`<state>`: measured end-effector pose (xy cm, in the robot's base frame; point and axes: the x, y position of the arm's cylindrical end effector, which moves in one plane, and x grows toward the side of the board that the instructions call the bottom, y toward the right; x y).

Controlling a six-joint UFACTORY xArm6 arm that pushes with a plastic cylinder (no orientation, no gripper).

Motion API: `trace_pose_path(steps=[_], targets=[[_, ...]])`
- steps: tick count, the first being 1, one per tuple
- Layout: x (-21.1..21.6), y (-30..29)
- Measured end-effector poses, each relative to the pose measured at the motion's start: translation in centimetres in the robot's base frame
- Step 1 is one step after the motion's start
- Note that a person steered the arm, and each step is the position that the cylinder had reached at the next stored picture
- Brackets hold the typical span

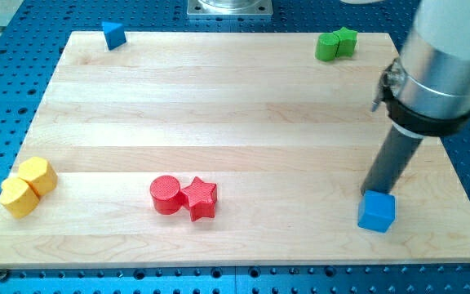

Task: Move the cube bottom right side of the corner

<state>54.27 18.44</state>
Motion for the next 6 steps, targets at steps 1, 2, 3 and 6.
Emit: trace_pose_path(steps=[1,2,3,6], targets=[[-0.7,-4.6],[0.4,-7.5],[2.4,-3.2],[-1.4,-13.1]])
